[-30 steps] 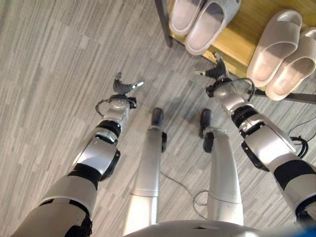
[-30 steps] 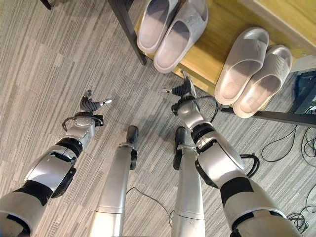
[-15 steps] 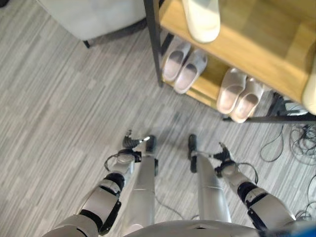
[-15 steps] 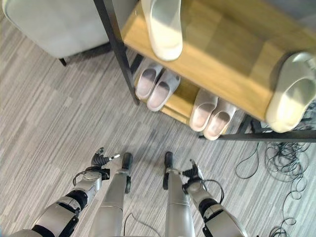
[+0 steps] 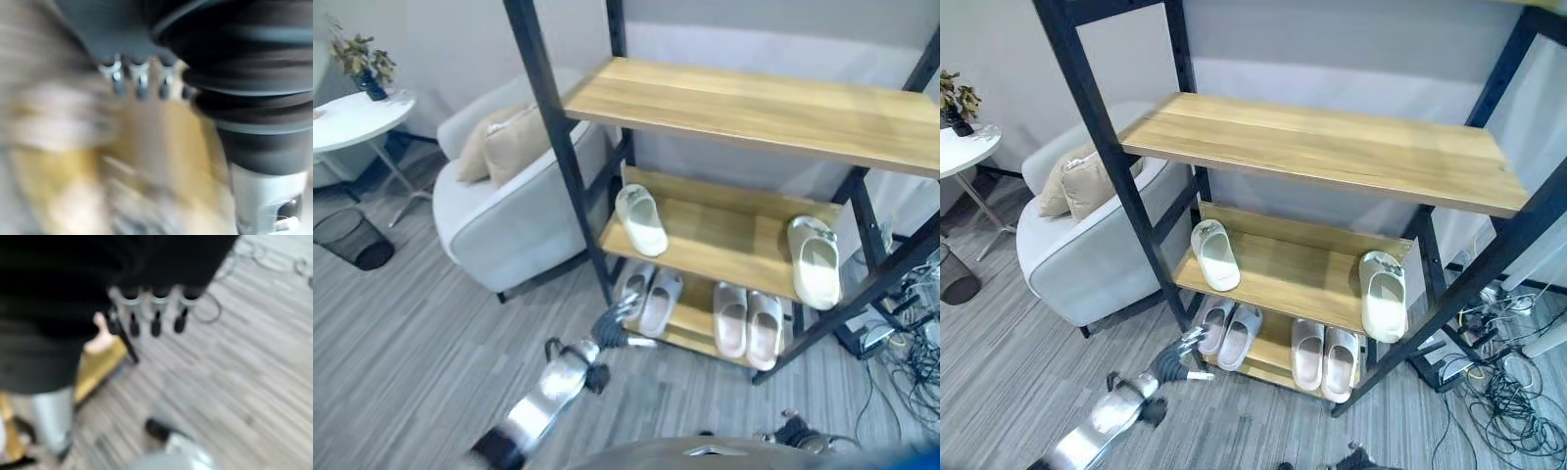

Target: Arrange the slippers neatly on the shoe rack.

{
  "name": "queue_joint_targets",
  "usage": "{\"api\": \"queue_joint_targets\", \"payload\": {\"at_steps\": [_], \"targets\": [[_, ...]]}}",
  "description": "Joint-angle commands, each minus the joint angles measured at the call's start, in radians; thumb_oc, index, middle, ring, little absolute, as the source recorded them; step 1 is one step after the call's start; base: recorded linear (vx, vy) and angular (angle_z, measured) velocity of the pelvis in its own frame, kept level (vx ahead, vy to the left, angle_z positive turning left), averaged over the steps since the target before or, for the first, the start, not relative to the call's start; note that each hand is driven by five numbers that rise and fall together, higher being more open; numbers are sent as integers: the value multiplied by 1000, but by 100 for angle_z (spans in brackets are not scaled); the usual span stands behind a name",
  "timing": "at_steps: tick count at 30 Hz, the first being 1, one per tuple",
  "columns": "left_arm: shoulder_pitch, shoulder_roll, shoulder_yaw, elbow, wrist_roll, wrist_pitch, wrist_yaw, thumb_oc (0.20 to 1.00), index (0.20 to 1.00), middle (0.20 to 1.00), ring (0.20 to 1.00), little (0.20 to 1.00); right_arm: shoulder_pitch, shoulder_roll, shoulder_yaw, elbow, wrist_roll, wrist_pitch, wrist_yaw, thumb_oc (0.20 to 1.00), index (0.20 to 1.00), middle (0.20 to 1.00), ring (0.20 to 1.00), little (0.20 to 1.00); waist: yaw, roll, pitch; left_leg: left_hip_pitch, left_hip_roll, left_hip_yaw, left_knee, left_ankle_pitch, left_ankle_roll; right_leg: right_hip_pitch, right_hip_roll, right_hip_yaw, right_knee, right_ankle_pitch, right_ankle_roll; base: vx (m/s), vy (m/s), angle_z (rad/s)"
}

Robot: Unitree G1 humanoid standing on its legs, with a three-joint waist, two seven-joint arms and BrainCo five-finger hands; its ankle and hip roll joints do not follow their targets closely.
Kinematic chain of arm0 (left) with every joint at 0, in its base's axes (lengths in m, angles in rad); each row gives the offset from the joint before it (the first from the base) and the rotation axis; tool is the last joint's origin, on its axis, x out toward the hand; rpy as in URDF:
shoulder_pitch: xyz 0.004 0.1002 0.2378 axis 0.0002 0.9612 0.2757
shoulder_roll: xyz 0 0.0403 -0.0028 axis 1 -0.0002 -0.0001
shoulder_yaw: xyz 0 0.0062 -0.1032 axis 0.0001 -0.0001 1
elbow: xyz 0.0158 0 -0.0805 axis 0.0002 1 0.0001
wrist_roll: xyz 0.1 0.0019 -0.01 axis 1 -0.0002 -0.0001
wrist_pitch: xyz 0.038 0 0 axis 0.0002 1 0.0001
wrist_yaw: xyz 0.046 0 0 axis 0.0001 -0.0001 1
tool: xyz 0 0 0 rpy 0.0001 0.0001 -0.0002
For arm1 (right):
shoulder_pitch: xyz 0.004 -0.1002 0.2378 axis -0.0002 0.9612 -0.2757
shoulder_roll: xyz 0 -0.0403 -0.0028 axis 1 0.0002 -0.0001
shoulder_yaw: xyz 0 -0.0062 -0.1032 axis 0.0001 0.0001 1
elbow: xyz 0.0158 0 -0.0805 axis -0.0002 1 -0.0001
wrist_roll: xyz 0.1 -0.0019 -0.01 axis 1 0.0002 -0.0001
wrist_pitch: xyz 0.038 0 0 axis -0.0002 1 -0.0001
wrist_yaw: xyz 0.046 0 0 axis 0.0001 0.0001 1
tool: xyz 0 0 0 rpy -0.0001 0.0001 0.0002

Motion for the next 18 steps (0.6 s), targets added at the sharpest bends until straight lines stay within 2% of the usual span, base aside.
{"api": "queue_joint_targets", "payload": {"at_steps": [1,4,10,12,13,16,17,18], "targets": [[-220,-132,104,364,-71,50,-86,1000,1000,1000,1000,1000,-117,36,22,51,-12,2,6,1000,1000,1000,1000,1000,-21,-46,90,-50,-8,-9,5,-36,-17,-47,-68,-5,79,-38,67,2,-56,0],[-230,-134,62,297,-126,78,-156,1000,1000,1000,1000,1000,-116,43,20,45,-8,6,19,1000,1000,1000,1000,1000,-39,-29,75,-38,-10,10,5,-33,-16,-41,-67,10,71,-31,66,-5,-61,-19],[-282,-184,13,260,-192,95,-183,1000,1000,1000,1000,1000,-110,47,25,29,0,0,16,1000,1000,1000,1000,1000,-65,-9,63,-29,-10,37,5,-46,-14,-33,-66,32,46,-30,67,3,-37,-26],[-323,-227,12,294,-152,79,-142,1000,1000,1000,1000,1000,-95,55,21,26,20,-5,0,1000,1000,1000,1000,1000,-77,-8,61,-26,-12,45,5,-49,-12,-29,-65,45,36,-27,66,-4,-63,-21],[-370,-248,10,317,-89,58,-99,1000,1000,1000,1000,1000,-86,59,19,18,37,-8,-9,1000,1000,1000,1000,1000,-85,-7,63,-33,-14,48,5,-40,-11,-38,-67,54,35,-18,66,5,-56,-14],[-469,-281,-10,364,56,22,-11,1000,1000,1000,1000,1000,-77,63,20,12,52,-14,-28,1000,1000,1000,1000,1000,-99,2,68,-43,-21,56,5,-38,-10,-49,-70,61,30,-15,69,-11,-32,-8],[-469,-281,-10,364,56,22,-11,1000,1000,1000,1000,1000,-77,63,20,12,52,-14,-28,1000,1000,1000,1000,1000,-99,2,67,-44,-21,56,5,-38,-10,-50,-70,61,30,-14,69,0,0,0],[-486,-290,-31,371,109,2,24,1000,1000,1000,1000,1000,-97,57,25,5,70,-31,-60,1000,1000,1000,1000,1000,-95,6,67,-47,-23,54,5,-37,-10,-54,-71,62,28,-13,68,0,0,0]]}}
